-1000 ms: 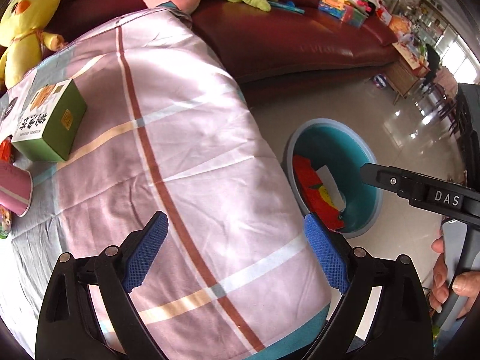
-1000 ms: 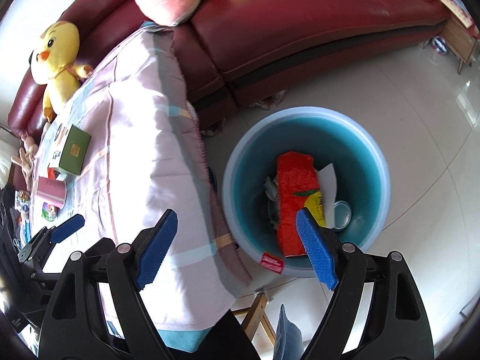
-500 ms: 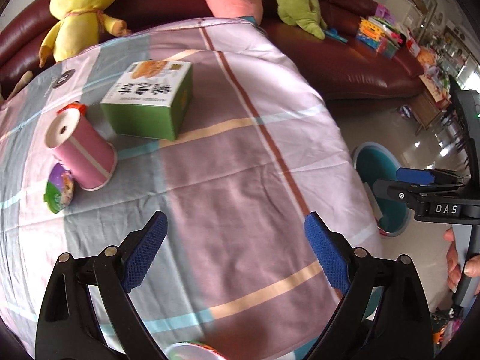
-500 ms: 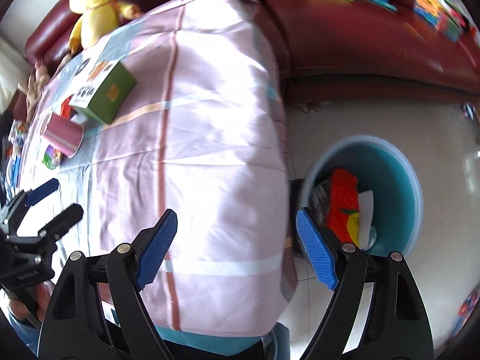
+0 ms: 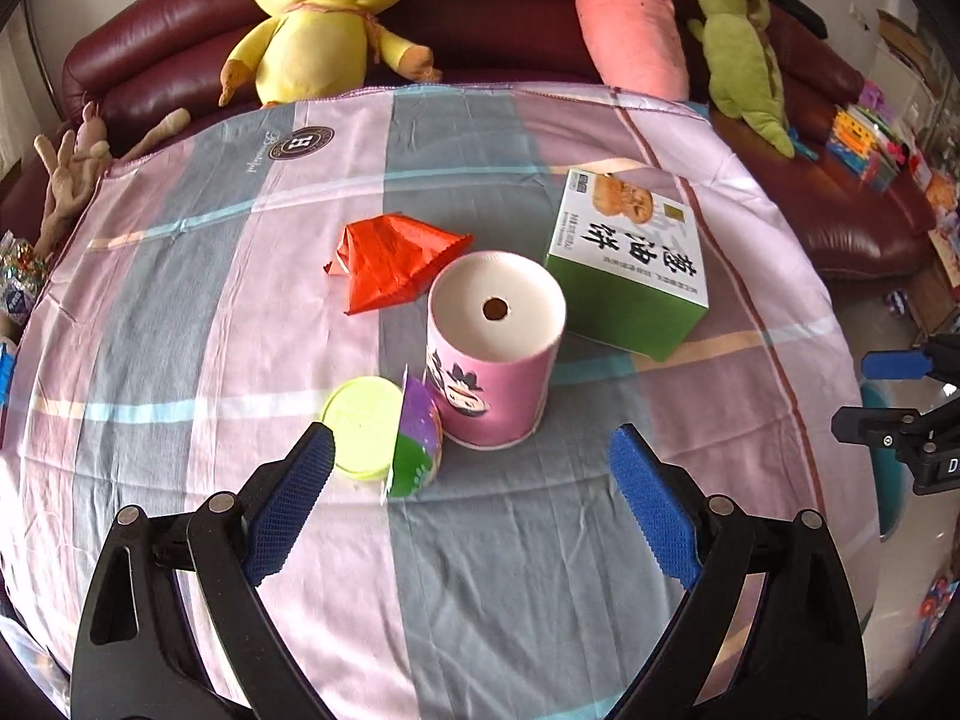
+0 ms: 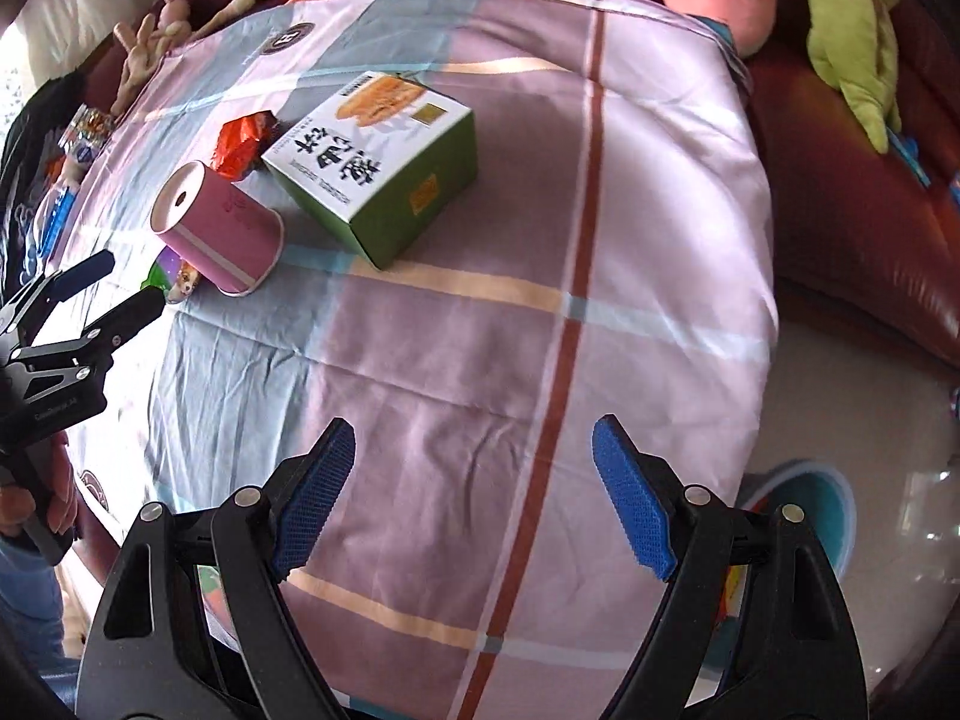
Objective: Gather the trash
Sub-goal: 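Grasp the pink paper cup with the left tool while the right tool grasps the green-white bread box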
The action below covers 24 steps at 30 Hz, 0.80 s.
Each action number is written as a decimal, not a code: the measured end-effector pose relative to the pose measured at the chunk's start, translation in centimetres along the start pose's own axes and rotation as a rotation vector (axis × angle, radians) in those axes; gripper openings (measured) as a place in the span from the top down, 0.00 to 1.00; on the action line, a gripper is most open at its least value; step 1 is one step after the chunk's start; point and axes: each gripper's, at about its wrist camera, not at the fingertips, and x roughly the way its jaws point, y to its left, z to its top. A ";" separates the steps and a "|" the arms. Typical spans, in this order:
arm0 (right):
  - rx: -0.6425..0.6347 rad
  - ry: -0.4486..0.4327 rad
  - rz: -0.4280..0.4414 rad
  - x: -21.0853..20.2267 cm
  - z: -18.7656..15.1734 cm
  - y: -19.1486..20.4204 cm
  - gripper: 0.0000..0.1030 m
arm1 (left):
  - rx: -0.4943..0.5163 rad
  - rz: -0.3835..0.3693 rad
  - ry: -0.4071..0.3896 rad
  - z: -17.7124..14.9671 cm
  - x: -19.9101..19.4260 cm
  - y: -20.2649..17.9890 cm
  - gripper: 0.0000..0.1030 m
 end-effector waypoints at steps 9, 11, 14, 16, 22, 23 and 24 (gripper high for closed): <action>-0.124 -0.007 -0.001 0.7 6.7 0.9 0.20 | -0.001 -0.021 0.001 2.3 3.7 0.1 0.13; -0.123 -0.015 0.015 0.7 8.3 0.8 0.20 | 0.002 -0.029 -0.001 2.4 4.1 0.1 0.37; -0.124 -0.028 0.040 1.1 10.8 0.9 0.20 | 0.020 -0.033 -0.002 2.5 4.2 -0.2 0.44; -0.122 -0.034 0.061 1.7 12.5 0.8 0.20 | 0.012 -0.052 0.009 2.6 4.3 -0.1 0.44; -0.077 -0.029 0.134 5.1 16.4 0.0 0.24 | -0.001 -0.092 0.022 2.8 4.3 -0.5 0.44; -0.065 -0.016 0.164 5.8 16.7 -0.1 0.33 | -0.004 -0.094 0.024 2.9 4.3 -0.6 0.44; -0.056 -0.003 0.192 6.4 16.9 -0.2 0.39 | -0.006 -0.099 0.026 3.1 4.4 -0.7 0.44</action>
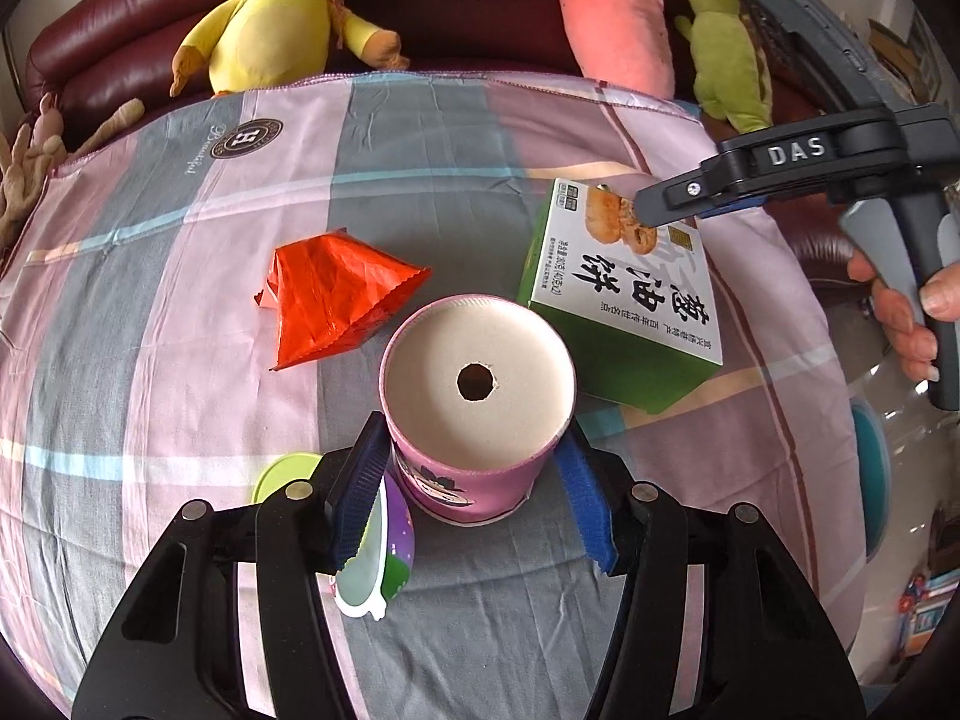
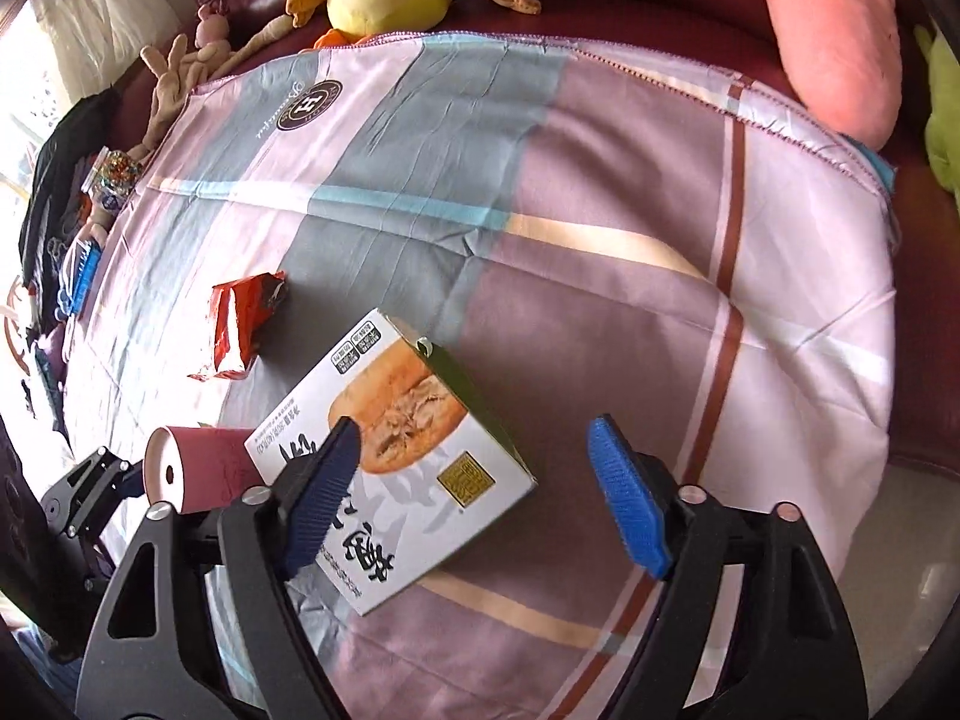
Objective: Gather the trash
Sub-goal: 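Grasp the pink paper cup with the left tool while the right tool grasps the green-white bread box, then carry the pink cup and bread box over the teal bucket and open both tools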
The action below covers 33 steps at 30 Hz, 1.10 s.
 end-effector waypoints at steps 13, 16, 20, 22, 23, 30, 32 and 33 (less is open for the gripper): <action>0.041 0.054 0.148 -1.1 -6.1 -0.2 0.62 | 0.024 -0.020 0.012 -0.4 0.2 -2.8 0.44; 0.084 0.047 0.186 -2.3 -9.3 -0.6 0.68 | 0.043 -0.027 0.020 -1.2 -0.1 -4.1 0.44; 0.156 0.031 0.213 -4.1 -13.5 -1.3 0.68 | 0.043 -0.070 0.037 -2.3 -0.7 -5.5 0.44; 0.181 0.008 0.234 -5.4 -15.4 -1.5 0.68 | 0.056 -0.084 0.044 -3.0 -0.9 -6.4 0.44; 0.191 -0.006 0.242 -6.1 -16.3 -1.6 0.68 | 0.065 -0.096 0.052 -3.4 -1.1 -7.0 0.44; 0.209 -0.076 0.244 -8.6 -19.9 -1.2 0.83 | 0.102 -0.112 0.063 -5.6 -1.6 -10.1 0.44; 0.220 -0.078 0.217 -8.2 -20.4 -1.1 0.87 | 0.079 -0.111 0.061 -5.8 -1.8 -10.0 0.44; 0.231 -0.099 0.204 -8.4 -20.6 -1.1 0.87 | 0.067 -0.118 0.062 -5.8 -2.0 -9.9 0.44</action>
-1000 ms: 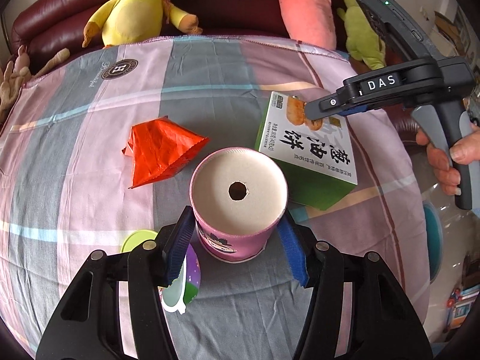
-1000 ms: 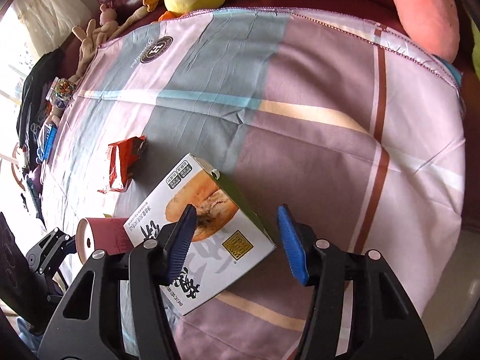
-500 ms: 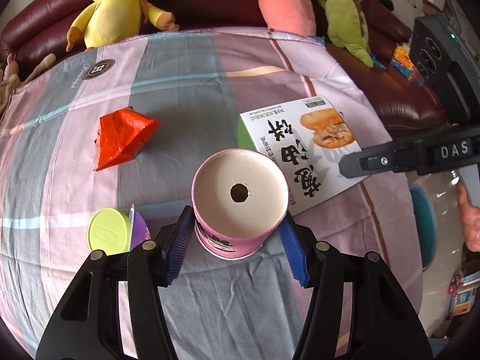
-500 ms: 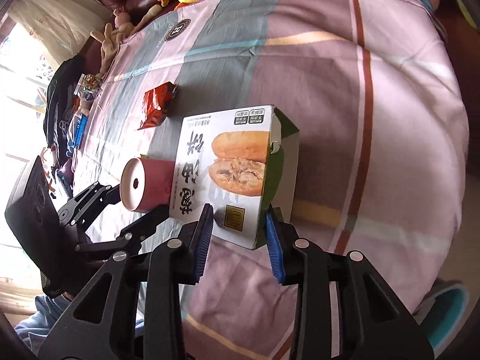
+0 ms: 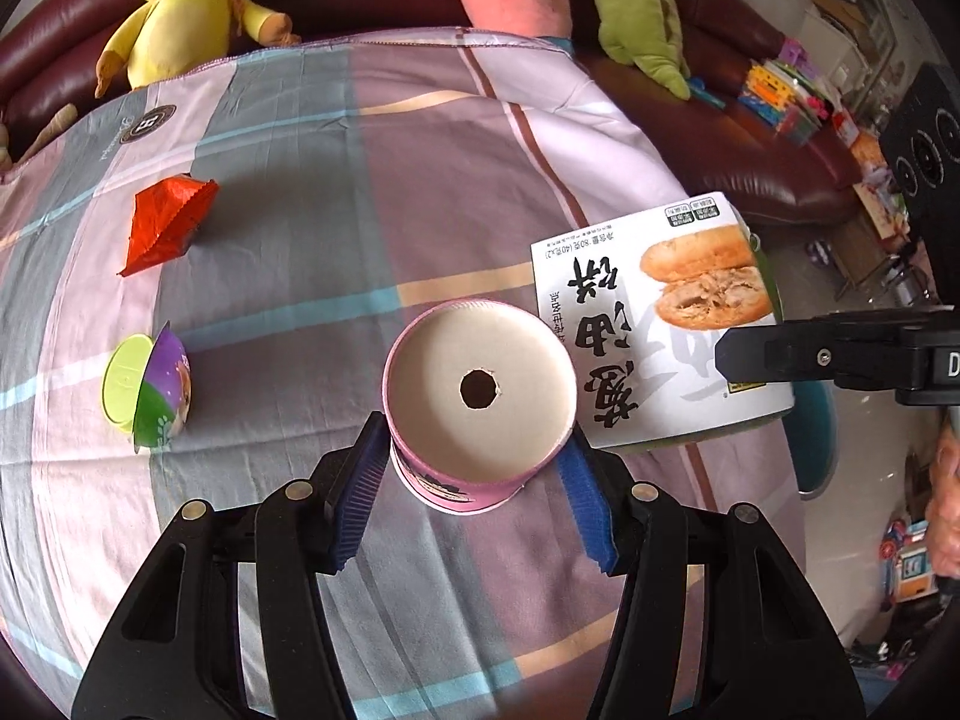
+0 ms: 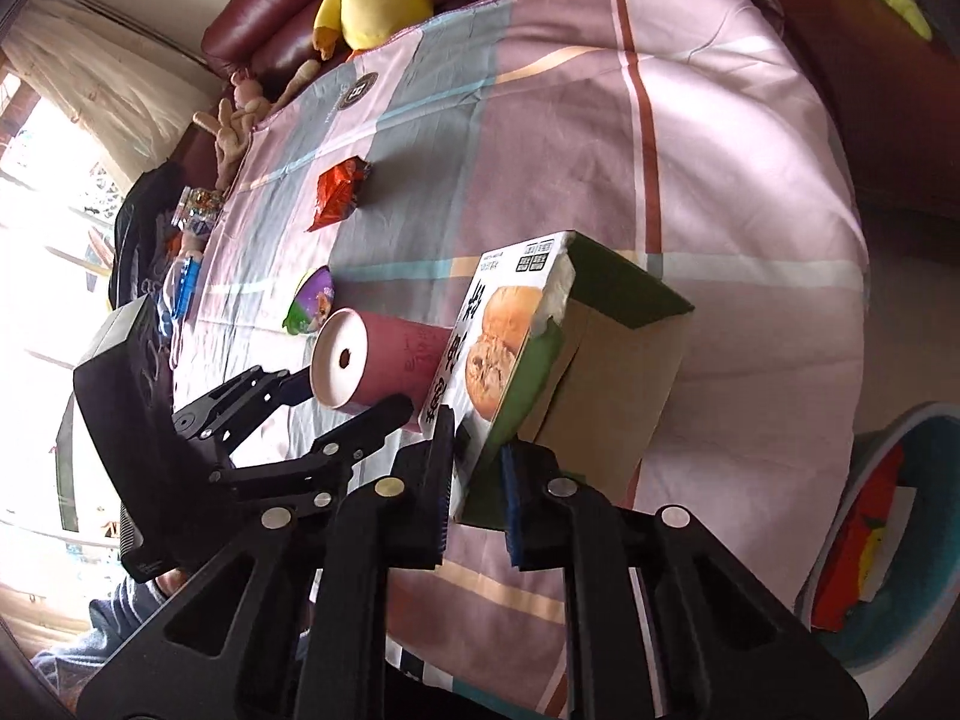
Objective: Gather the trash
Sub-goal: 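Carry the pink cup and bread box over the teal bucket and open both tools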
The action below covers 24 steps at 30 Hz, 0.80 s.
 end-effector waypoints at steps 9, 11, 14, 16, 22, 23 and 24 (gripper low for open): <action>0.014 -0.097 -0.038 -2.8 -1.2 -0.1 0.98 | -0.014 0.006 -0.030 -0.6 -2.5 -0.6 0.45; 0.037 -0.104 -0.030 -3.2 -1.6 -0.7 0.98 | -0.009 0.005 -0.034 -0.5 -2.8 -1.1 0.45; 0.055 -0.116 -0.023 -4.1 -2.4 -1.5 0.98 | 0.006 0.002 -0.035 -0.4 -3.0 -2.1 0.44; 0.069 -0.122 -0.019 -4.5 -3.0 -2.0 0.98 | 0.017 0.003 -0.038 -0.4 -3.1 -2.9 0.44; 0.099 -0.165 0.005 -6.7 -4.1 -3.2 0.98 | 0.048 -0.004 -0.043 -0.3 -3.5 -5.3 0.44; 0.103 -0.169 0.005 -7.0 -4.3 -3.4 0.98 | 0.053 -0.004 -0.044 -0.4 -3.5 -5.6 0.44; 0.106 -0.172 0.009 -7.2 -4.5 -3.6 0.98 | 0.057 -0.004 -0.045 -0.3 -3.5 -6.0 0.44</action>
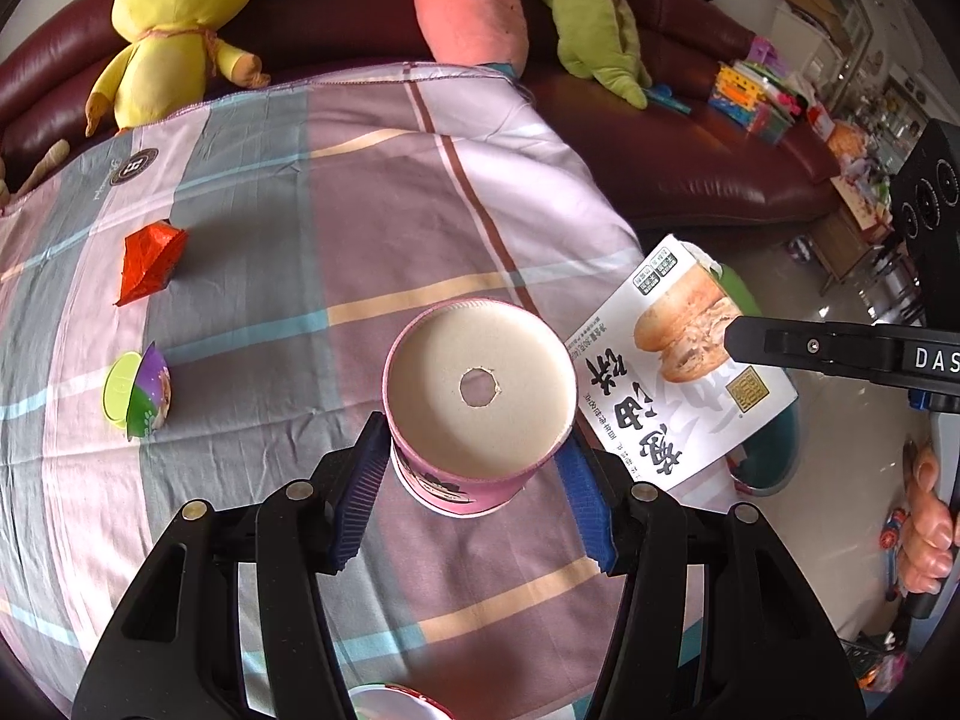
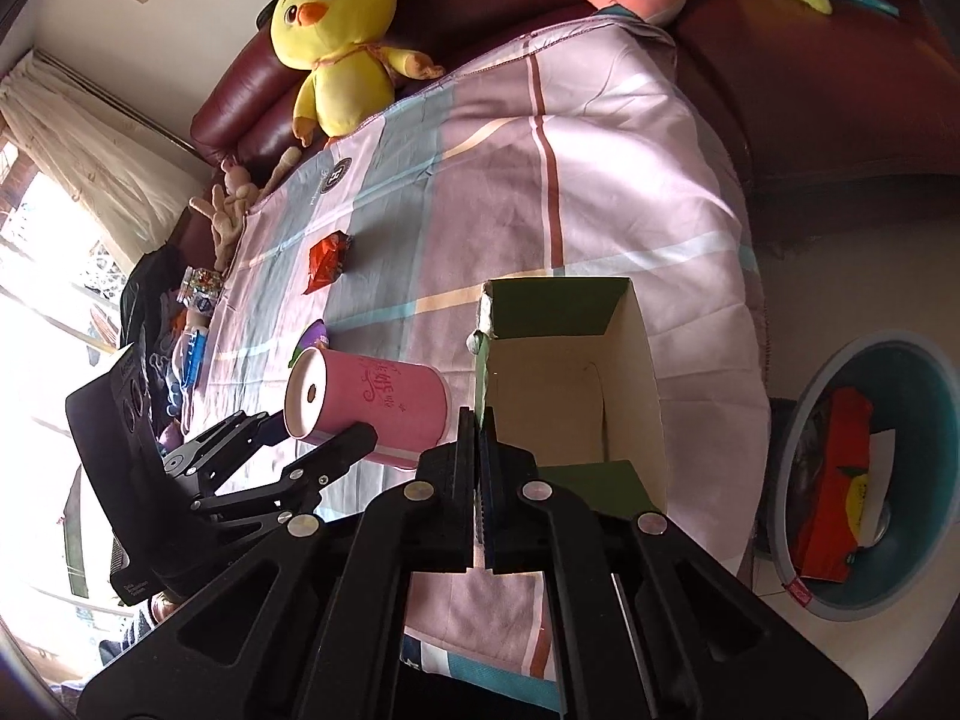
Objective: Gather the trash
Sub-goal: 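Carry the pink cup and bread box over the teal bucket and open both tools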
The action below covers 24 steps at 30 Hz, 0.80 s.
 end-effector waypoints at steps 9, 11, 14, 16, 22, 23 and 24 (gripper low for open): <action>0.044 -0.023 0.019 -1.8 -0.9 -1.8 0.98 | 0.026 -0.011 0.005 0.0 0.0 -2.3 0.44; 0.047 -0.039 0.019 -2.5 -0.9 -2.1 0.98 | 0.032 -0.014 0.004 0.1 -0.1 -2.8 0.44; 0.063 -0.059 0.027 -3.4 -0.8 -2.8 0.98 | 0.046 -0.021 0.001 0.5 -0.2 -3.6 0.44; 0.078 -0.069 0.032 -4.1 -0.9 -3.4 0.98 | 0.055 -0.030 0.000 0.9 -0.2 -4.4 0.44; 0.123 -0.140 0.018 -8.0 -1.2 -6.5 0.98 | 0.127 -0.078 -0.006 2.2 0.1 -9.0 0.44; 0.133 -0.153 0.011 -8.7 -1.4 -7.2 0.98 | 0.142 -0.088 -0.007 2.4 0.3 -10.0 0.44; 0.146 -0.168 0.003 -9.6 -1.6 -8.1 0.98 | 0.157 -0.099 -0.007 2.6 0.5 -11.0 0.44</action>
